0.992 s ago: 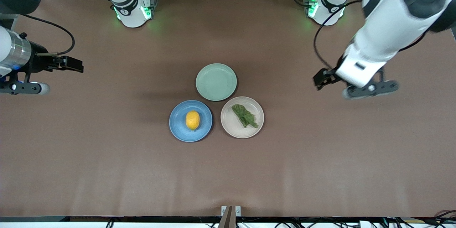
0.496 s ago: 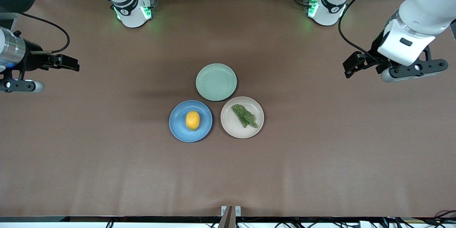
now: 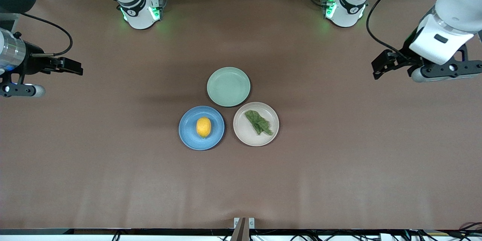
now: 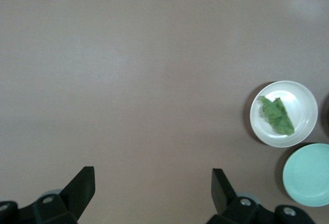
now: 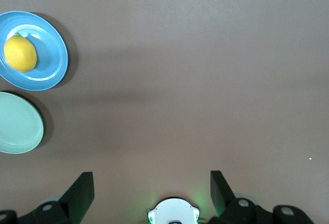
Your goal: Place lemon and lettuce in plates
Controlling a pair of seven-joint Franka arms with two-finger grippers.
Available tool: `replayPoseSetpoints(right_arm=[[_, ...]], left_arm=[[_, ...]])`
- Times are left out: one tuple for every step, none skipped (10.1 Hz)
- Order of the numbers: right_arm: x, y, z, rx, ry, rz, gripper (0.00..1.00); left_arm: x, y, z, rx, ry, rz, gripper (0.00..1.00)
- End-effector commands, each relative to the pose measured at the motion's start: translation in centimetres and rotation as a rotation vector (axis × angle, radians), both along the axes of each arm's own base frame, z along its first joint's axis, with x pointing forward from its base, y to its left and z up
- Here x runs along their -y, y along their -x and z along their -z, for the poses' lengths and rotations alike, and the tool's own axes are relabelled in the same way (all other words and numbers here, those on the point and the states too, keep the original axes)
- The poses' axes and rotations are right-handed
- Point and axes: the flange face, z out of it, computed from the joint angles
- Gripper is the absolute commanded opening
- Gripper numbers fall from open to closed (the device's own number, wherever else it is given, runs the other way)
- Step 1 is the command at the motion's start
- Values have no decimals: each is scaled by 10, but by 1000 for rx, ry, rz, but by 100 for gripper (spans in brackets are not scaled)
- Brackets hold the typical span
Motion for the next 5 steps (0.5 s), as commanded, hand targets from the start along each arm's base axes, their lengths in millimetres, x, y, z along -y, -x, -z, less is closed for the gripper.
replayPoseSetpoints(right_arm=[[1, 9, -4, 11, 1, -12, 100], [2, 9, -4, 11, 1, -12, 100], [2, 8, -3, 11, 1, -12, 100], [2, 8, -4, 12, 1, -10, 100], [3, 7, -5, 23, 0, -9, 100]], left_arm=[[-14, 7, -3, -4, -26, 14, 100], [-14, 6, -4, -1, -26, 13, 100], [-15, 6, -6, 4, -26, 11, 100], [-16, 5, -6, 4, -25, 8, 100], [-19, 5, -6, 3, -24, 5, 100]])
